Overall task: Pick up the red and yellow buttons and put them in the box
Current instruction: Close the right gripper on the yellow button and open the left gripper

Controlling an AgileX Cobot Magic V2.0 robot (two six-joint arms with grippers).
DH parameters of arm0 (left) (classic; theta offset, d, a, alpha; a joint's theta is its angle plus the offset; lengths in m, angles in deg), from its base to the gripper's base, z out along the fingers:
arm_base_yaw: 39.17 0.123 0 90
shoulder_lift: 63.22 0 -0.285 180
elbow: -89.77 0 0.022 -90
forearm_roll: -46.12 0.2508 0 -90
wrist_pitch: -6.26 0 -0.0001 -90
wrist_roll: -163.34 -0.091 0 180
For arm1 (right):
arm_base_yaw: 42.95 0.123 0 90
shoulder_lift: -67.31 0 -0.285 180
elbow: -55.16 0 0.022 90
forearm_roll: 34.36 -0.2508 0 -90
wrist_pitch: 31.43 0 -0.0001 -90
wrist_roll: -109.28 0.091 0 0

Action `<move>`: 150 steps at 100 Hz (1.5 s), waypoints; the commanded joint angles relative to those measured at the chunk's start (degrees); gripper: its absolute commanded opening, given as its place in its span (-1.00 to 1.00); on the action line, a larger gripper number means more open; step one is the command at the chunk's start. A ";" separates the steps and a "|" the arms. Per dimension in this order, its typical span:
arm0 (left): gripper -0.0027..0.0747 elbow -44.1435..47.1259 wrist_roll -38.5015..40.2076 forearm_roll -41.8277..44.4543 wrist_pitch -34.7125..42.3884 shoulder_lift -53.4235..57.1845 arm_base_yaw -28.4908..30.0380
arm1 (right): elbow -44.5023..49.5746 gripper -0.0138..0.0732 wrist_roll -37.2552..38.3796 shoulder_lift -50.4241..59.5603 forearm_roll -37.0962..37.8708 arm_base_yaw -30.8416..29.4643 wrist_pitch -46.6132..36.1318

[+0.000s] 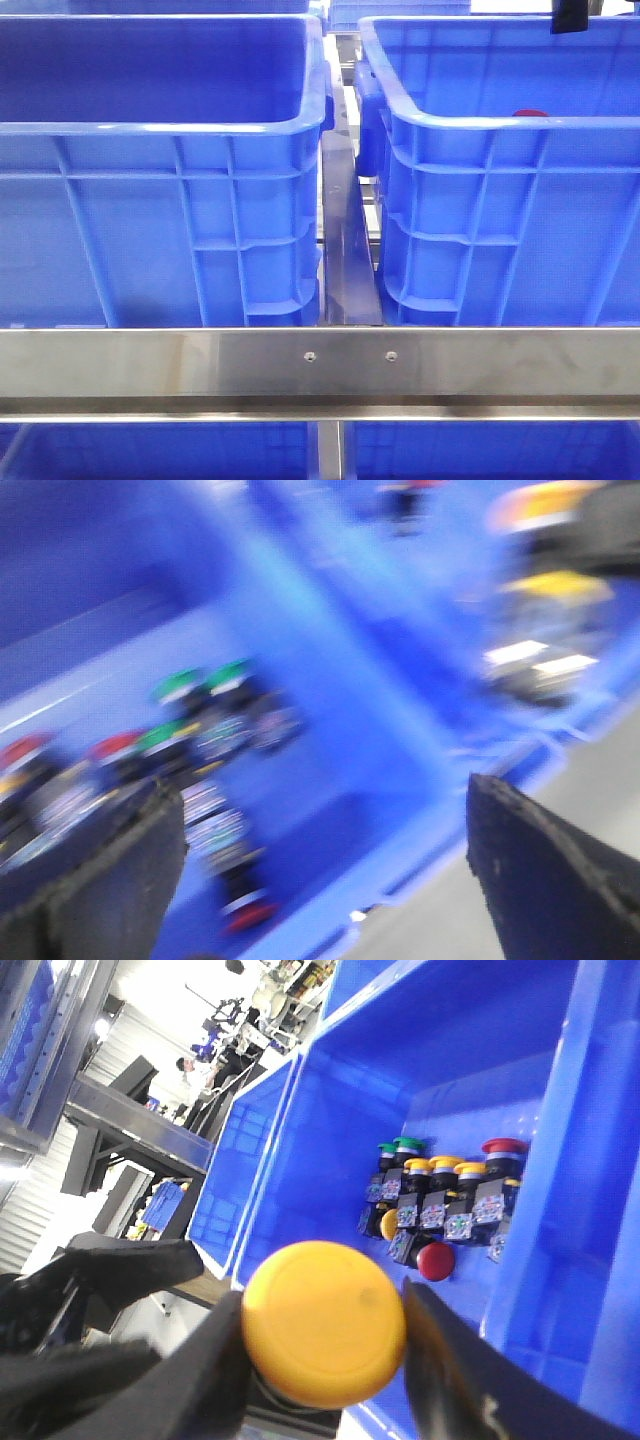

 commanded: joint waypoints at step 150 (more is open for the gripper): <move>-0.98 24.57 2.88 -0.49 13.05 33.00 18.43 | -9.35 -0.26 -32.10 1.04 -5.09 -13.78 -44.99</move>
